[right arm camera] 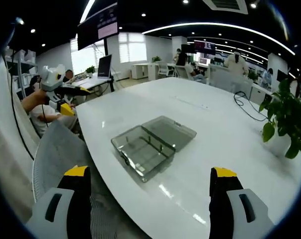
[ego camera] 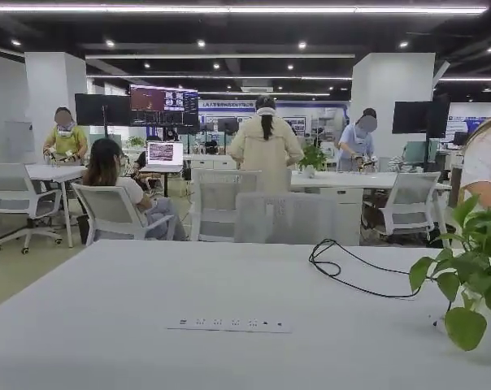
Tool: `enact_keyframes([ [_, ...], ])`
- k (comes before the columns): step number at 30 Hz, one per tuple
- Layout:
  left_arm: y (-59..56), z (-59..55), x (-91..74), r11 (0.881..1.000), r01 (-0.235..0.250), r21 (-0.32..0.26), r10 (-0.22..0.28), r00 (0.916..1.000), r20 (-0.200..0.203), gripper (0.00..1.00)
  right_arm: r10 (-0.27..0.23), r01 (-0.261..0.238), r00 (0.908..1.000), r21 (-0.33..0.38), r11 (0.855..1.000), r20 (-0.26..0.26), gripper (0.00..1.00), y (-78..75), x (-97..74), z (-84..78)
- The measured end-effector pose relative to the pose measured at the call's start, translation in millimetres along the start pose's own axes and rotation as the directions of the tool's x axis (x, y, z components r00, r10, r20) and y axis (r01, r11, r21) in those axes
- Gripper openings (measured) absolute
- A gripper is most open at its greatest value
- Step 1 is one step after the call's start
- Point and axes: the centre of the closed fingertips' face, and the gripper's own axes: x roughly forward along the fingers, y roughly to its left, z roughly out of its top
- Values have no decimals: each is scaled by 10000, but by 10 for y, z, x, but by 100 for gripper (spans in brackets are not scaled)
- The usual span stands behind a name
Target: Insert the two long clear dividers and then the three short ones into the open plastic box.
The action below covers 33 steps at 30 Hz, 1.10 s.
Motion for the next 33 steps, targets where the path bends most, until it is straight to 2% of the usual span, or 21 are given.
enact_keyframes([
  [7, -6, -15, 11, 10000, -4, -3, 4, 10000, -97, 91, 12, -12, 10000, 14, 10000, -1, 100, -10, 3, -2],
  [15, 3, -4, -1, 9999, -106, 67, 106, 9999, -74, 91, 10, -10, 10000, 7, 10000, 93, 100, -5, 3, 7],
  [33, -29, 14, -36, 9998, -10, 218, 10, 10000, 3, 91, 208, -207, 9997, -76, 9998, 151, 100, -45, -7, -6],
])
